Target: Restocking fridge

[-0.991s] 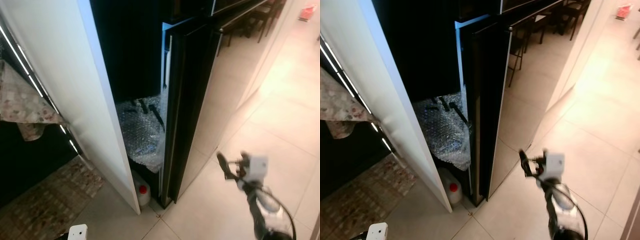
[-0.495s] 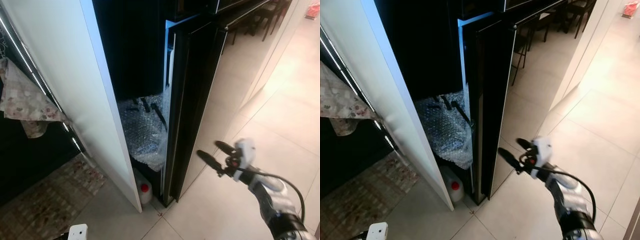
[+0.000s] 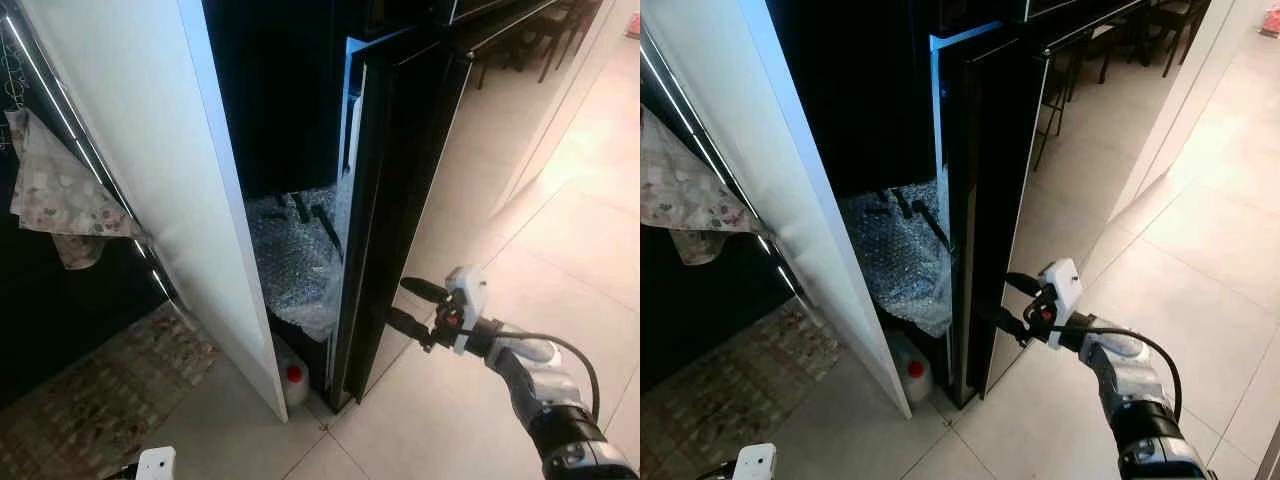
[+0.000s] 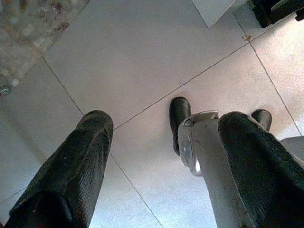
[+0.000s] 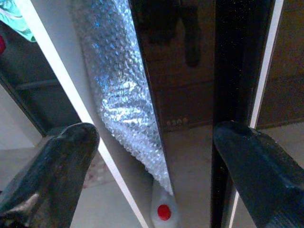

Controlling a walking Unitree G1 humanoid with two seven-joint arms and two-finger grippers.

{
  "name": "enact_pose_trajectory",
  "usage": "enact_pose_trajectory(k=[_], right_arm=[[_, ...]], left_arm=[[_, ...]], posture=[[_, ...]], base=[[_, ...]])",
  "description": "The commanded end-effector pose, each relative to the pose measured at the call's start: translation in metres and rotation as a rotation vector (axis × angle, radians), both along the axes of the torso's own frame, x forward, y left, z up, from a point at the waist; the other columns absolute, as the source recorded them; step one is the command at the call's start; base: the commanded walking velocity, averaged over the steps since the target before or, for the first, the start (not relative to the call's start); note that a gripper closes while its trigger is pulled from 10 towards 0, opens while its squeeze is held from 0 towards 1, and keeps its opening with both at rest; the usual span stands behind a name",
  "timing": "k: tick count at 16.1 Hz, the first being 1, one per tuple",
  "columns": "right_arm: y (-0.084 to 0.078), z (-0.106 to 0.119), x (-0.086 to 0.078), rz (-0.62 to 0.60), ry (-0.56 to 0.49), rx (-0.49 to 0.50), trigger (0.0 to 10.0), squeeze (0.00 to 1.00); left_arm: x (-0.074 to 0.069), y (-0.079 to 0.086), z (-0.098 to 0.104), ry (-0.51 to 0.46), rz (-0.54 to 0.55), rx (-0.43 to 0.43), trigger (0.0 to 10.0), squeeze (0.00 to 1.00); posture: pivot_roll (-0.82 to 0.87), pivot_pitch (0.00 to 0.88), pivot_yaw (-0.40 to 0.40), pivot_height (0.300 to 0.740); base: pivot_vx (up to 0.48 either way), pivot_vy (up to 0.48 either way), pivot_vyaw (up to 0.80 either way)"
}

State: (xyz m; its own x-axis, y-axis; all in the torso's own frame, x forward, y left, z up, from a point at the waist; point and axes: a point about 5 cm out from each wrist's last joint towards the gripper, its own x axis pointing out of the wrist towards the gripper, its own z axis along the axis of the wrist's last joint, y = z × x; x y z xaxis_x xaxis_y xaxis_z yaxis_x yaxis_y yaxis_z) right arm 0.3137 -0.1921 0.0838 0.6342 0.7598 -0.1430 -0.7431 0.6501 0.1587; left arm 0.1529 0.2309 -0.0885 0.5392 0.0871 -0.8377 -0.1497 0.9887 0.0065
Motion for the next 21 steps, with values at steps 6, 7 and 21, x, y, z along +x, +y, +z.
enact_pose_trajectory(k=[6,7,21], right_arm=[[0.018,0.012,0.018,0.024,-0.048,-0.033,10.0,0.0],[0.02,0.013,0.019,0.024,-0.051,-0.037,10.0,0.0],[0.052,0.027,0.041,0.021,-0.066,0.014,10.0,0.0]], left_arm=[[-0.004,0.003,-0.001,0.018,-0.013,0.021,10.0,0.0],[-0.004,0.003,-0.001,0.017,-0.012,0.021,10.0,0.0],[-0.004,0.003,-0.001,0.014,-0.01,0.019,10.0,0.0]], posture=[[-0.14,0.067,0.026,0.74],[-0.13,0.066,0.025,0.74],[-0.12,0.055,0.026,0.74]], base=[[0.0,0.0,0.0],[0.0,0.0,0.0],[0.0,0.0,0.0]])
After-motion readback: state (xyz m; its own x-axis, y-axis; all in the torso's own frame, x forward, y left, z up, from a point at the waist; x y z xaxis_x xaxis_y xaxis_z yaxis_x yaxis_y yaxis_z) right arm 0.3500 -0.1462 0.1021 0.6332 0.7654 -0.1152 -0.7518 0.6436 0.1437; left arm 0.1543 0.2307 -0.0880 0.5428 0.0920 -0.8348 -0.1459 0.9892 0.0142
